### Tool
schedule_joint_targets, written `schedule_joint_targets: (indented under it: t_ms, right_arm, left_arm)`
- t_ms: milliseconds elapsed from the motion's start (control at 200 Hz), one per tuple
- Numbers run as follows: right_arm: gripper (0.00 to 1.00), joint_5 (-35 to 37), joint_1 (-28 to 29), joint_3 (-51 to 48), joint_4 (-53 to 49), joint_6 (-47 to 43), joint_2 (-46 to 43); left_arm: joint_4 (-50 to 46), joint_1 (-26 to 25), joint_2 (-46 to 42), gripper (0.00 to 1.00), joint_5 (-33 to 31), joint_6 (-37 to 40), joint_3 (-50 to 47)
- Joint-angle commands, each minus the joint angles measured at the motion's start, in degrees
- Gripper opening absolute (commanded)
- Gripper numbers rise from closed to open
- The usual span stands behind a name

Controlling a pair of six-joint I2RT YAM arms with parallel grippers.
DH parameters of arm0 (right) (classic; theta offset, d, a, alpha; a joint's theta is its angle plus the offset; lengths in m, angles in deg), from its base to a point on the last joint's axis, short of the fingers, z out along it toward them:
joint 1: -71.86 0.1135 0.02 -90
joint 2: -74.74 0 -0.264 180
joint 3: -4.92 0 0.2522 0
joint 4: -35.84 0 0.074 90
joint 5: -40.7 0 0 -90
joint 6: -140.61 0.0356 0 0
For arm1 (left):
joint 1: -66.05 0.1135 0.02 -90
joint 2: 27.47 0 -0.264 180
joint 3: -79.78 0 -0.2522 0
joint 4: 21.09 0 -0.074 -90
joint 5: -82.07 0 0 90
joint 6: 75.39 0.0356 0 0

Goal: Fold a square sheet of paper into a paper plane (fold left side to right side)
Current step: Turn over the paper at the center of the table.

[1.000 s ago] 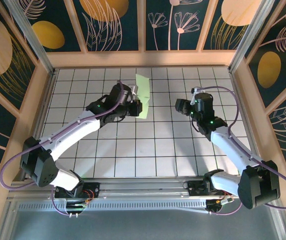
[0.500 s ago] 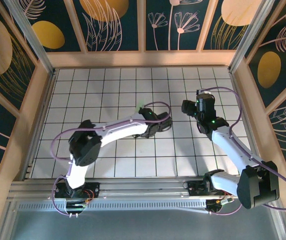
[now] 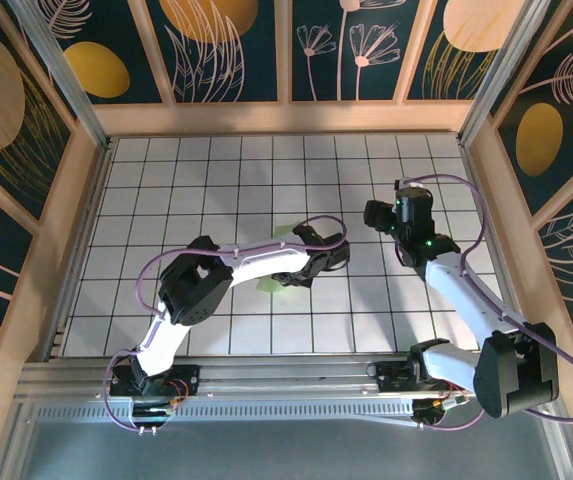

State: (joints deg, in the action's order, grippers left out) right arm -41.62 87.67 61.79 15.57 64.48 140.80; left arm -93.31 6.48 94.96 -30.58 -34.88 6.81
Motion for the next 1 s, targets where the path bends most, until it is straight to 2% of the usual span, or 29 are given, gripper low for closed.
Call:
schedule_joint_targets:
  t_ms: [0, 115, 290, 460, 550, 631, 741, 876, 991]
  right_arm:
    - [0.76, -1.8, -0.9, -0.8, -0.2, 0.6, 0.0]
    - [0.76, -4.9, -1.9, -0.5, -1.2, 1.0, 0.4]
    - [0.76, -10.5, -3.2, -0.3, -2.7, 1.8, 1.5]
    - [0.75, -17.2, -3.5, 1.0, -4.7, 3.2, 3.4]
    - [0.65, -24.2, -3.4, 0.9, -3.5, 6.3, 4.5]
    - [0.51, -31.5, -3.0, 0.2, -1.1, 10.9, 6.5]
    - [0.36, -38.4, 0.5, -2.0, 5.9, 17.7, 10.5]
    - [0.19, -38.5, 7.7, -2.6, 13.0, 22.9, 17.3]
    - [0.06, -37.7, 11.2, -2.0, 17.6, 25.6, 22.9]
  left_arm:
    - [6.3, 1.2, 0.0, 0.22, 8.1, 1.7, -0.4]
    - [12.1, 3.0, -1.2, 0.29, 12.6, 3.0, -0.8]
    - [25.6, 7.2, -5.2, 0.53, 24.2, 4.2, -5.8]
    - [36.8, 11.6, -10.7, 0.57, 30.9, 4.8, -10.9]
    - [43.3, 14.6, -14.9, 0.58, 33.2, 4.3, -15.5]
    - [50.5, 17.8, -19.3, 0.58, 35.4, 2.8, -21.5]
    - [58.7, 22.0, -25.2, 0.59, 36.6, 0.8, -30.6]
    - [68.0, 26.4, -30.8, 0.58, 37.7, -2.7, -40.7]
    - [76.4, 29.0, -34.5, 0.58, 38.2, -7.0, -48.4]
